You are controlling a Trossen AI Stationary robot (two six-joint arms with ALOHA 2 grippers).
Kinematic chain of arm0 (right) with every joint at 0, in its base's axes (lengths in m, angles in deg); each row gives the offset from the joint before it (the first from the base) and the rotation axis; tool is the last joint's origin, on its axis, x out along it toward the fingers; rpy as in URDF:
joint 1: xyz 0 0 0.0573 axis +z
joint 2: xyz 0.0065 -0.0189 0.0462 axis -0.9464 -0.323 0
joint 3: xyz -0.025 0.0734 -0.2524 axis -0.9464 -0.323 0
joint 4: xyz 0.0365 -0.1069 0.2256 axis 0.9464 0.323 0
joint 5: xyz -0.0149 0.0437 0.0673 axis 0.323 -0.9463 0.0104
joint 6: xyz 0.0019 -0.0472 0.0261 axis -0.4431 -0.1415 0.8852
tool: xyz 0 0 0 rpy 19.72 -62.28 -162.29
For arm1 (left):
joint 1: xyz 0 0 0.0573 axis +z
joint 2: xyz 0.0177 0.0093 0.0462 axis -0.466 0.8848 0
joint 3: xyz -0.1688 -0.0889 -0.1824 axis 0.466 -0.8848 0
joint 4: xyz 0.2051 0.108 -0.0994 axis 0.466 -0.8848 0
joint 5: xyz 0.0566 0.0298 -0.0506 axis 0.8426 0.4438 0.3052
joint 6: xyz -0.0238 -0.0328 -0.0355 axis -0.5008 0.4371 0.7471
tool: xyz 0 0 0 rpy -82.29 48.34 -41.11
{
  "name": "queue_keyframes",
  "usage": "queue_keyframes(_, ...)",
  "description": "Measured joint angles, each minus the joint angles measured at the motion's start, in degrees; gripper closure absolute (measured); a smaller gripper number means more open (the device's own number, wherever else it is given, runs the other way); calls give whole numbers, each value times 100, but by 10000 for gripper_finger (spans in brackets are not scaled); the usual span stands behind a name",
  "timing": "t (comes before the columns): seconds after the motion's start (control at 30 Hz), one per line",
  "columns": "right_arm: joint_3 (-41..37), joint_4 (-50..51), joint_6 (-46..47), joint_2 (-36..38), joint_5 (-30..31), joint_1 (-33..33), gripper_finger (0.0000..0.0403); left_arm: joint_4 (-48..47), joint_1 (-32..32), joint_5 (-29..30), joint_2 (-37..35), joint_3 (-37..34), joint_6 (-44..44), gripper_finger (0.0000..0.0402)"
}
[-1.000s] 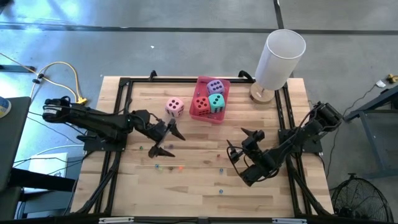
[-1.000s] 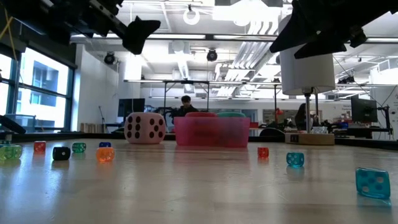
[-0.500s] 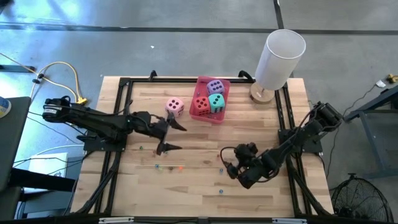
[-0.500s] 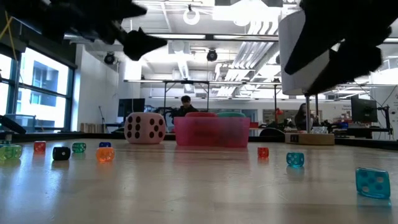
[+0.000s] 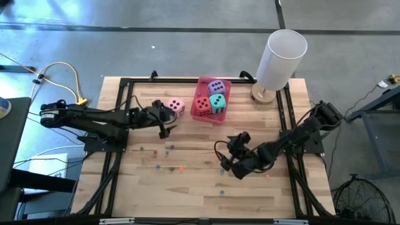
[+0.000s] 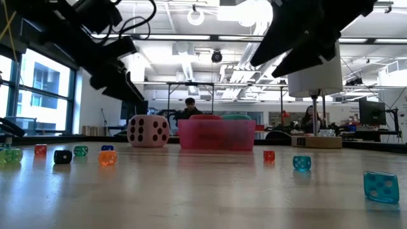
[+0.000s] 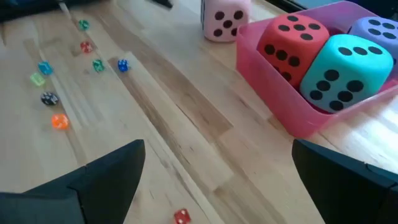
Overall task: Pick & Place Dice
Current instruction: Put the large pink dice into the bin
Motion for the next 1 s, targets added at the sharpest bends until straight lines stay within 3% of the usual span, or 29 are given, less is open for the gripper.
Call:
queue_keyframes(0.17,0,-112,-107,0,-48,-21,5,116,4,-620,2,0,-213,2)
queue_keyframes(0.53,0,-167,-94,0,-294,-10,5,213,29,-351,2,4,1,2)
queue_keyframes(0.67,0,-167,-87,0,-295,-10,5,146,248,-147,2,4,-669,2)
queue_keyframes(0.83,0,-165,-98,0,-295,-10,5,-69,485,-915,4,4,-1488,2)
queue_keyframes(0.93,0,-165,-102,0,-295,-10,5,35,506,-697,4,4,-1692,2)
queue_keyframes(1.0,0,-165,-102,0,-295,-10,5,41,504,-179,4,4,-1892,2)
